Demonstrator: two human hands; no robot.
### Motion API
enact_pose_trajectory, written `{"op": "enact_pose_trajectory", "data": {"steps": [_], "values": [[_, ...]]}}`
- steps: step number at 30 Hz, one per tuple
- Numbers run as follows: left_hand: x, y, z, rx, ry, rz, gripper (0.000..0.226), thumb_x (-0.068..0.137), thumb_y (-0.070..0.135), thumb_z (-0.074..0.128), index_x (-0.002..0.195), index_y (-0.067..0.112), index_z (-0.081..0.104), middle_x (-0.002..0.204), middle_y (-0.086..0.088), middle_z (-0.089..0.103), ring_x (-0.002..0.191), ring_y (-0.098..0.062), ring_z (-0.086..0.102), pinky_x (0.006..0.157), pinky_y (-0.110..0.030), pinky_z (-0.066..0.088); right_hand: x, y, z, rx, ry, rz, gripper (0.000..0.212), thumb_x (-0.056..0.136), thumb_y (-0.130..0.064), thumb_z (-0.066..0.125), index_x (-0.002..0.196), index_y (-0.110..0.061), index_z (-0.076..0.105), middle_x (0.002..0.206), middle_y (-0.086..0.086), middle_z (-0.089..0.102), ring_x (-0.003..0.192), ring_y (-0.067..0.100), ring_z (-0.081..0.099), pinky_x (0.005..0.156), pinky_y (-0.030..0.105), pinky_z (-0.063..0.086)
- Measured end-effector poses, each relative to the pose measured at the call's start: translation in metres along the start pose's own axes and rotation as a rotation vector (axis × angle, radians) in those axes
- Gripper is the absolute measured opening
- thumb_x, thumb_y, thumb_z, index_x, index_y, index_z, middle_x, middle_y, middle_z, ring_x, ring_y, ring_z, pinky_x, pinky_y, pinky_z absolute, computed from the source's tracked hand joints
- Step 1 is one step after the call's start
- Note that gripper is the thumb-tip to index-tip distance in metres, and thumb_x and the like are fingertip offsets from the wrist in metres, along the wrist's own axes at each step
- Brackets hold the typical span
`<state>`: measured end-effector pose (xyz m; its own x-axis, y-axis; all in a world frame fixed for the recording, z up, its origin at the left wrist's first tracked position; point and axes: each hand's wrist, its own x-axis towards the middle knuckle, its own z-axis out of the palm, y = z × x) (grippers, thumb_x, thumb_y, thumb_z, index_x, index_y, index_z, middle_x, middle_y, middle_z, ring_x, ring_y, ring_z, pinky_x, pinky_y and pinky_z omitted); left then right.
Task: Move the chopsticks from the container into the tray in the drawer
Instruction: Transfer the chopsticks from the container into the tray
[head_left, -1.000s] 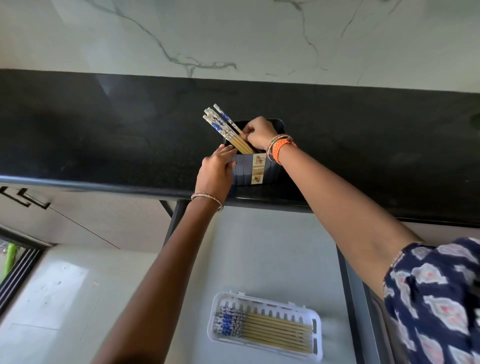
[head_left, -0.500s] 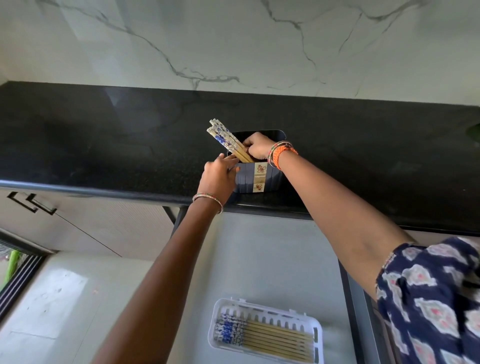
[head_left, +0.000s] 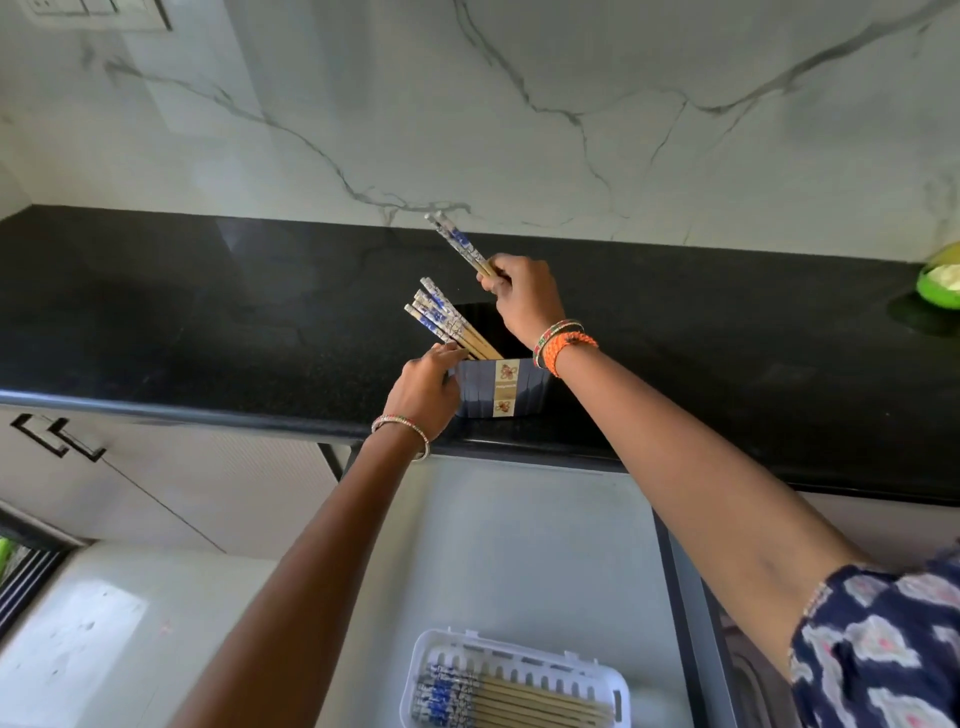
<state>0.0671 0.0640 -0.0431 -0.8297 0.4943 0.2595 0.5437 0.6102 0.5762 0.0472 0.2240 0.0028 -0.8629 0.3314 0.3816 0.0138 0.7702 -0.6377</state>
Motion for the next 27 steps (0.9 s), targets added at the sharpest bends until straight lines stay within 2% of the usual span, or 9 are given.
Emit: {"op": "enact_pose_trajectory", "data": {"steps": [2,5,7,10,12,14,18,23,27], "values": [[-0.010,0.004,-0.002,-0.097,0.115,-0.043,0.039,0.088,-0.004,0.042,0.122,0.007,0.058,0.135,-0.009,0.055,0.118,-0.025,0.056,0.094,-0.030,0.048,-0.014,-0.017,-0.018,-0.034,0.036,-0.130,0.015,0.090,-0.006,0.055,0.091,-0.011,0.069,0.078,0.001,0.071,0.071,0.018,0.065,0.057,0.028,0.048],[-0.030,0.003,-0.005,-0.272,0.247,-0.151,0.044,0.083,-0.010,0.041,0.118,0.009,0.062,0.125,-0.011,0.062,0.114,-0.022,0.059,0.095,-0.025,0.046,-0.041,-0.036,-0.038,-0.125,0.059,-0.287,0.017,0.090,-0.003,0.054,0.096,-0.008,0.069,0.087,0.007,0.074,0.079,0.022,0.068,0.058,0.025,0.047],[-0.050,-0.004,-0.004,-0.360,0.250,-0.222,0.044,0.080,-0.011,0.042,0.113,0.008,0.064,0.114,-0.012,0.068,0.105,-0.019,0.062,0.092,-0.025,0.047,-0.069,-0.041,-0.044,-0.194,0.051,-0.340,0.018,0.090,-0.003,0.052,0.096,-0.007,0.068,0.089,0.009,0.073,0.080,0.025,0.067,0.058,0.027,0.046],[-0.092,-0.025,0.011,-0.519,0.161,-0.373,0.036,0.083,-0.010,0.043,0.104,0.006,0.067,0.103,-0.012,0.070,0.090,-0.017,0.064,0.085,-0.034,0.055,-0.124,-0.032,-0.038,-0.293,-0.002,-0.364,0.015,0.089,-0.004,0.051,0.093,-0.007,0.065,0.086,0.010,0.070,0.077,0.029,0.064,0.052,0.029,0.040],[-0.130,-0.043,0.030,-0.535,0.064,-0.493,0.031,0.086,-0.006,0.041,0.101,0.005,0.067,0.099,-0.014,0.068,0.081,-0.017,0.062,0.072,-0.029,0.055,-0.173,-0.015,-0.025,-0.322,-0.110,-0.319,0.014,0.088,-0.006,0.051,0.093,-0.008,0.064,0.086,0.010,0.069,0.074,0.032,0.064,0.052,0.031,0.043],[-0.166,-0.059,0.052,-0.490,-0.055,-0.575,0.027,0.088,-0.003,0.043,0.101,0.001,0.066,0.095,-0.016,0.065,0.071,-0.018,0.061,0.061,-0.026,0.056,-0.224,0.004,-0.009,-0.365,-0.260,-0.220,0.014,0.084,-0.004,0.051,0.091,-0.011,0.060,0.086,0.008,0.067,0.075,0.034,0.062,0.054,0.030,0.039],[-0.221,-0.082,0.081,-0.358,-0.253,-0.655,0.021,0.088,0.003,0.054,0.104,-0.008,0.063,0.106,-0.029,0.066,0.096,-0.042,0.064,0.084,-0.047,0.054,-0.307,0.034,0.018,-0.404,-0.547,-0.013,0.026,0.080,0.003,0.048,0.099,-0.011,0.058,0.095,0.012,0.064,0.084,0.034,0.063,0.067,0.035,0.048],[-0.245,-0.095,0.092,-0.211,-0.329,-0.739,0.028,0.081,0.012,0.067,0.107,0.000,0.064,0.102,-0.027,0.068,0.092,-0.038,0.066,0.083,-0.037,0.053,-0.371,0.057,0.056,-0.457,-0.722,-0.001,0.044,0.078,0.007,0.046,0.118,-0.006,0.056,0.107,0.018,0.061,0.097,0.037,0.062,0.081,0.039,0.049],[-0.253,-0.109,0.098,-0.159,-0.335,-0.720,0.020,0.082,0.006,0.062,0.101,0.001,0.067,0.094,-0.024,0.070,0.087,-0.036,0.067,0.087,-0.042,0.054,-0.393,0.073,0.082,-0.542,-0.740,-0.041,0.044,0.081,0.011,0.043,0.121,-0.004,0.053,0.111,0.019,0.061,0.102,0.037,0.061,0.086,0.041,0.048]]}}
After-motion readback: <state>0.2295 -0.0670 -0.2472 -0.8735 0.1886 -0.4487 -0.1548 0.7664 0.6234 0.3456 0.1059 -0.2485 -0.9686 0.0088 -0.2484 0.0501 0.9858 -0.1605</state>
